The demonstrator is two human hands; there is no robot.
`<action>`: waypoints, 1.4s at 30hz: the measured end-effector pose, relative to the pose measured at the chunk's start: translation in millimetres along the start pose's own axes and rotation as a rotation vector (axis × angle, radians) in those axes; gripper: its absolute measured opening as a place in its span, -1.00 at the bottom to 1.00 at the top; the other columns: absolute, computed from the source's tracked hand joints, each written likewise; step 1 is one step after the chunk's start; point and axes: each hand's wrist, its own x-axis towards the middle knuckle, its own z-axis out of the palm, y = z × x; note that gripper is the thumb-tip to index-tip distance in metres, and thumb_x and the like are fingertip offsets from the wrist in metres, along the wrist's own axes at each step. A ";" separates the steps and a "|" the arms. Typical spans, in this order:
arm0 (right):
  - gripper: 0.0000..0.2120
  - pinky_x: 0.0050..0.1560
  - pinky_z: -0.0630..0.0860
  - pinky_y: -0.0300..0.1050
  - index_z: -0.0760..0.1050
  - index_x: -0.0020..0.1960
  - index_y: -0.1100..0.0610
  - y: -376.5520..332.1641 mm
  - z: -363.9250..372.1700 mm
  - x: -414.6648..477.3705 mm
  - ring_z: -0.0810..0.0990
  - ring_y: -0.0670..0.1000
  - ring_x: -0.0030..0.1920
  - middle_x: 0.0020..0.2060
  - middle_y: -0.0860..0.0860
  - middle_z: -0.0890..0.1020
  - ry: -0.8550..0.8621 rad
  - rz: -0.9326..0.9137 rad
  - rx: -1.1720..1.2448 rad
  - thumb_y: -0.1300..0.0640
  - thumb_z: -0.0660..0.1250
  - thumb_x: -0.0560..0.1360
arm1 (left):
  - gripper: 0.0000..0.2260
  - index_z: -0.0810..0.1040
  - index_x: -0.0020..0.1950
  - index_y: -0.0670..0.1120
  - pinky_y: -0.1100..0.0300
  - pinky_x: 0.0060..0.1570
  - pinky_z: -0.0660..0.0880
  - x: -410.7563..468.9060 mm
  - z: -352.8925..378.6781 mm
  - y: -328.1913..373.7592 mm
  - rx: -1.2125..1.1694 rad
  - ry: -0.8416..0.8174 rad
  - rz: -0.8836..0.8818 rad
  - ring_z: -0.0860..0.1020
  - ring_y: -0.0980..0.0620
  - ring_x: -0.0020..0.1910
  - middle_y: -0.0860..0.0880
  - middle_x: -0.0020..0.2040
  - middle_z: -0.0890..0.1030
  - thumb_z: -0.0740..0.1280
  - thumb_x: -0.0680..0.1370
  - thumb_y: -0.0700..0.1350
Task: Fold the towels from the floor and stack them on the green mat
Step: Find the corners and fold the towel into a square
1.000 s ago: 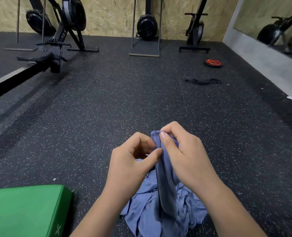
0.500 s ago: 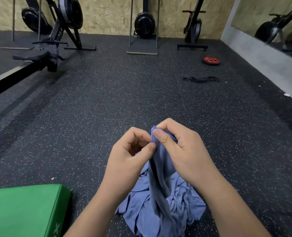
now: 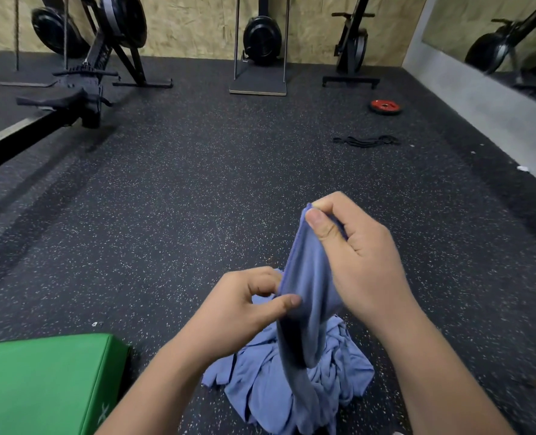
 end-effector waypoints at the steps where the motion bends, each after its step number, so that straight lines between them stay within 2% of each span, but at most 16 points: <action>1: -0.80 -0.19 0.38 -0.14 0.54 -0.06 0.05 -1.7 -1.5 0.6 0.45 0.04 -0.23 -0.27 0.03 0.51 0.030 -0.001 0.023 0.05 0.31 0.73 | -0.84 0.77 -0.07 -0.09 0.21 0.04 0.48 -0.2 2.2 -2.8 -0.026 -0.039 -0.023 0.65 0.12 -0.04 0.12 -0.08 0.68 0.51 0.63 -0.03; 3: -0.81 -0.17 0.39 -0.12 0.54 -0.04 0.06 -4.7 -5.9 2.6 0.44 0.04 -0.22 -0.24 0.04 0.53 0.103 -0.008 0.050 0.04 0.31 0.73 | -0.75 0.75 -0.04 -0.14 0.16 0.06 0.51 0.3 4.0 -7.9 -0.039 -0.081 -0.048 0.66 0.00 0.00 0.04 -0.07 0.68 0.50 0.64 0.04; 6: -0.82 -0.14 0.36 -0.28 0.54 -0.03 0.07 -5.0 -16.8 7.7 0.42 -0.18 -0.20 -0.21 -0.06 0.54 0.238 -0.038 0.046 0.09 0.30 0.74 | -0.58 0.62 -0.15 -0.23 0.10 -0.04 0.45 0.2 0.2 -14.7 -0.054 -0.085 -0.044 0.59 -0.15 -0.08 -0.16 -0.08 0.59 0.44 0.66 0.12; 10: -0.82 -0.07 0.37 -0.27 0.53 0.00 0.09 3.4 -34.4 12.1 0.43 -0.23 -0.15 -0.20 -0.14 0.53 0.412 -0.055 -0.012 0.09 0.28 0.76 | -0.52 0.62 -0.15 -0.22 -0.03 -0.05 0.51 -0.2 -11.2 -21.7 -0.030 -0.058 -0.060 0.60 -0.23 -0.07 -0.14 -0.06 0.60 0.38 0.66 0.20; 14: -0.85 -0.09 0.36 -0.28 0.54 0.01 0.05 10.1 -44.3 11.0 0.42 -0.23 -0.16 -0.20 -0.01 0.54 0.518 -0.051 -0.031 0.08 0.29 0.75 | -0.52 0.70 -0.06 -0.09 -0.15 0.05 0.56 -0.2 -26.1 -29.8 0.017 0.005 -0.124 0.59 -0.01 -0.16 -0.16 -0.11 0.66 0.35 0.60 0.33; 18: -0.87 -0.07 0.41 -0.33 0.58 0.01 0.07 14.5 -37.4 8.6 0.52 -0.26 -0.14 -0.18 -0.17 0.62 0.353 -0.008 -0.074 0.08 0.34 0.72 | -0.69 0.77 0.00 0.00 -0.16 0.06 0.60 -0.2 -31.0 -25.1 -0.023 0.161 -0.187 0.65 0.08 -0.14 -0.04 -0.14 0.77 0.45 0.60 0.23; 20: -0.95 -0.02 0.45 -0.37 0.63 0.08 0.02 13.3 -29.5 6.7 0.61 -0.28 -0.06 -0.11 -0.22 0.68 0.199 0.044 -0.078 0.08 0.39 0.68 | -0.84 0.79 -0.03 0.03 -0.08 0.06 0.65 1.7 -29.2 -18.1 -0.006 0.233 -0.189 0.74 0.03 -0.07 0.05 -0.13 0.78 0.51 0.61 0.09; 22: -0.91 -0.07 0.47 -0.34 0.63 0.15 -0.08 13.3 -20.2 2.4 0.63 -0.26 -0.11 -0.16 -0.26 0.67 0.014 0.116 -0.057 0.05 0.43 0.65 | -0.93 0.79 -0.05 0.07 -0.03 -0.01 0.65 3.5 -27.4 -9.1 0.010 0.268 -0.179 0.74 -0.05 -0.05 0.08 -0.15 0.78 0.54 0.57 0.03; 24: -0.80 -0.17 0.49 -0.20 0.60 0.24 -0.18 16.6 -9.7 -3.0 0.56 -0.22 -0.25 -0.28 -0.16 0.58 -0.158 0.165 -0.069 -0.05 0.46 0.62 | -0.97 0.79 -0.05 0.09 -0.05 -0.05 0.63 4.4 -26.6 -2.7 0.031 0.266 -0.146 0.72 -0.08 -0.08 0.07 -0.15 0.77 0.57 0.56 0.02; 26: -0.70 -0.19 0.48 -0.11 0.56 0.28 -0.25 21.3 -1.5 -7.0 0.50 -0.20 -0.30 -0.30 -0.09 0.55 -0.325 0.185 -0.137 -0.19 0.47 0.58 | -0.99 0.80 -0.04 0.11 -0.04 -0.02 0.63 3.7 -26.3 1.9 0.040 0.245 -0.103 0.72 0.00 -0.08 0.12 -0.12 0.77 0.56 0.56 0.00; 28: -0.65 -0.28 0.38 -0.30 0.55 0.31 -0.27 23.2 2.5 -9.7 0.50 -0.23 -0.32 -0.34 -0.19 0.55 -0.498 0.210 -0.158 -0.24 0.48 0.55 | -0.97 0.80 -0.02 0.10 -0.06 0.01 0.65 2.3 -26.1 5.0 -0.004 0.219 -0.086 0.74 0.05 -0.06 0.13 -0.09 0.78 0.55 0.57 -0.03; 30: -0.72 -0.28 0.36 -0.39 0.60 0.27 -0.19 23.3 4.1 -9.6 0.52 -0.29 -0.34 -0.39 -0.35 0.55 -0.602 0.232 -0.150 -0.13 0.50 0.58 | -0.97 0.80 -0.01 0.08 -0.13 0.04 0.65 1.1 -25.2 5.8 -0.047 0.192 -0.081 0.75 0.01 -0.04 0.09 -0.08 0.78 0.56 0.56 -0.03; 32: -0.90 -0.32 0.31 -0.36 0.66 0.09 -0.10 27.2 6.1 -7.7 0.49 -0.26 -0.39 -0.42 -0.32 0.56 -0.595 0.253 -0.138 -0.05 0.50 0.59 | -0.95 0.80 -0.02 0.08 -0.13 0.03 0.64 -0.3 -22.8 6.4 -0.043 0.172 -0.063 0.73 -0.06 -0.06 0.07 -0.08 0.78 0.57 0.54 0.01; 34: -0.89 -0.31 0.37 -0.15 0.65 -0.07 -0.05 31.6 7.0 -5.2 0.45 -0.20 -0.40 -0.42 -0.20 0.57 -0.569 0.259 -0.174 -0.06 0.49 0.57 | -0.94 0.80 -0.02 0.10 -0.10 -0.06 0.62 -1.3 -21.4 5.4 -0.003 0.179 -0.040 0.69 -0.11 -0.11 0.06 -0.11 0.77 0.58 0.54 0.04; 39: -0.91 -0.32 0.36 -0.14 0.64 -0.14 -0.01 28.0 4.6 -3.7 0.45 -0.17 -0.39 -0.42 -0.15 0.58 -0.530 0.248 -0.226 0.06 0.47 0.54 | -0.90 0.76 -0.13 0.08 0.17 -0.29 0.42 -2.2 -22.2 -3.2 0.062 0.162 -0.065 0.47 0.16 -0.35 0.13 -0.32 0.67 0.60 0.52 0.05; 42: -0.91 -0.29 0.39 -0.16 0.64 -0.15 -0.02 24.7 0.8 -2.7 0.46 -0.17 -0.35 -0.38 -0.09 0.60 -0.458 0.212 -0.236 0.09 0.44 0.53 | -0.84 0.72 -0.20 0.08 0.25 -0.34 0.31 -2.5 -21.9 -1.5 0.070 0.066 -0.105 0.39 0.19 -0.39 0.20 -0.41 0.55 0.60 0.51 0.09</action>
